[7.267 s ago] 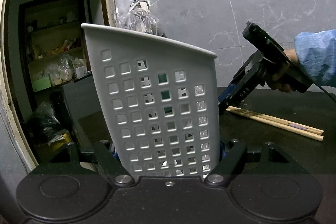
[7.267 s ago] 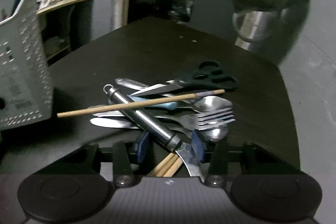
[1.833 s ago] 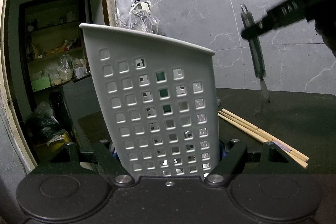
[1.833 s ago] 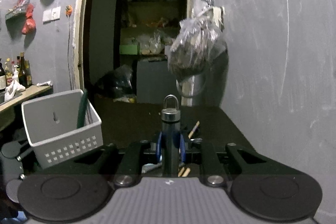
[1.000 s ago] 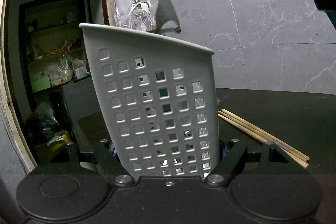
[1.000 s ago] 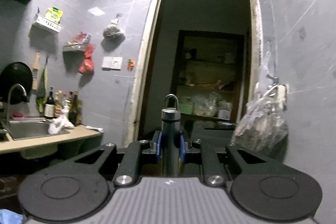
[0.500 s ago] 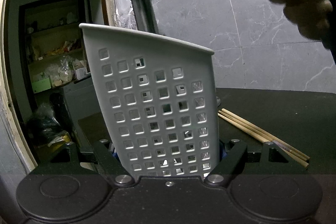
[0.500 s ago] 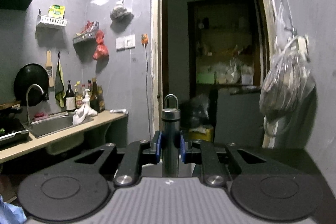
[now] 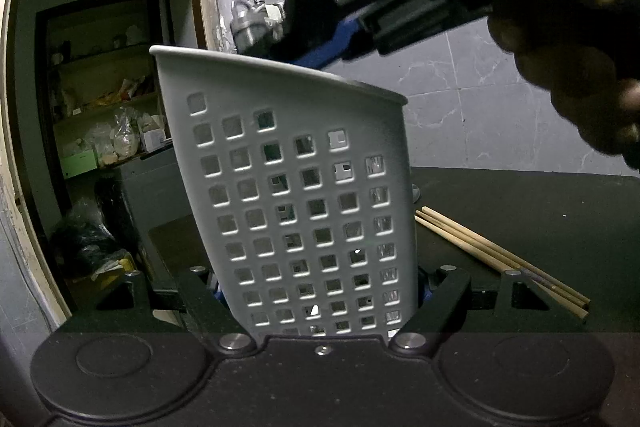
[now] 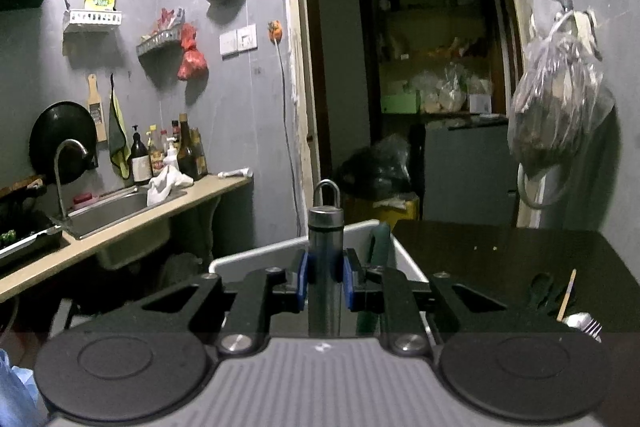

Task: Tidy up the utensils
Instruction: 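Carry the spatula over the basket and open the right gripper to drop it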

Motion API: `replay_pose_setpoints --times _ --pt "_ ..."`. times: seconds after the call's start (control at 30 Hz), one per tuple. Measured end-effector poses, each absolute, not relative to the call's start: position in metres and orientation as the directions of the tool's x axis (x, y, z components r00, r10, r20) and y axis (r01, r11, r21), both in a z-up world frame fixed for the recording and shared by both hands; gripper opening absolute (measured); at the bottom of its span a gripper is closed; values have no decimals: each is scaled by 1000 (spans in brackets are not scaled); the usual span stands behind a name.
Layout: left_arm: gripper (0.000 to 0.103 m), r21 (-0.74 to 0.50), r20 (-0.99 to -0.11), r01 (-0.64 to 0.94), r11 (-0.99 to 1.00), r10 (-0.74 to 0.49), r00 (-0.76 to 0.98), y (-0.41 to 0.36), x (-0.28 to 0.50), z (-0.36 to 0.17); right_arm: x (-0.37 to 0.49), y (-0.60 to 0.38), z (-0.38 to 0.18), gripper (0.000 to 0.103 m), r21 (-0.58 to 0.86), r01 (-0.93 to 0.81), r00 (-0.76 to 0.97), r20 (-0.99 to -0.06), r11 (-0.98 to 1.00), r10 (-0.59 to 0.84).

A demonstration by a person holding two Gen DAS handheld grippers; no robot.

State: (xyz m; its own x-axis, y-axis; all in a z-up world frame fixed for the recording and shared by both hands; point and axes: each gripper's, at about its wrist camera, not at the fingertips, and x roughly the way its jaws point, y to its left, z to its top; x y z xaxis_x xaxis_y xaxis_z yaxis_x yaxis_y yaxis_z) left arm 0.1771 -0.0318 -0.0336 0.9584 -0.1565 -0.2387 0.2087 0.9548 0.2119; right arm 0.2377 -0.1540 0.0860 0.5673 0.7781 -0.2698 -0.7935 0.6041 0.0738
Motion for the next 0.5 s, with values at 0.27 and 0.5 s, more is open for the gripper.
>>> replay_pose_setpoints --times 0.27,0.5 --pt "79 213 -238 208 955 -156 959 -32 177 -34 239 -149 72 20 70 -792 558 -321 607 765" --pt "79 212 -239 208 955 -156 959 -32 177 -33 238 -148 69 21 69 -794 551 -335 603 764"
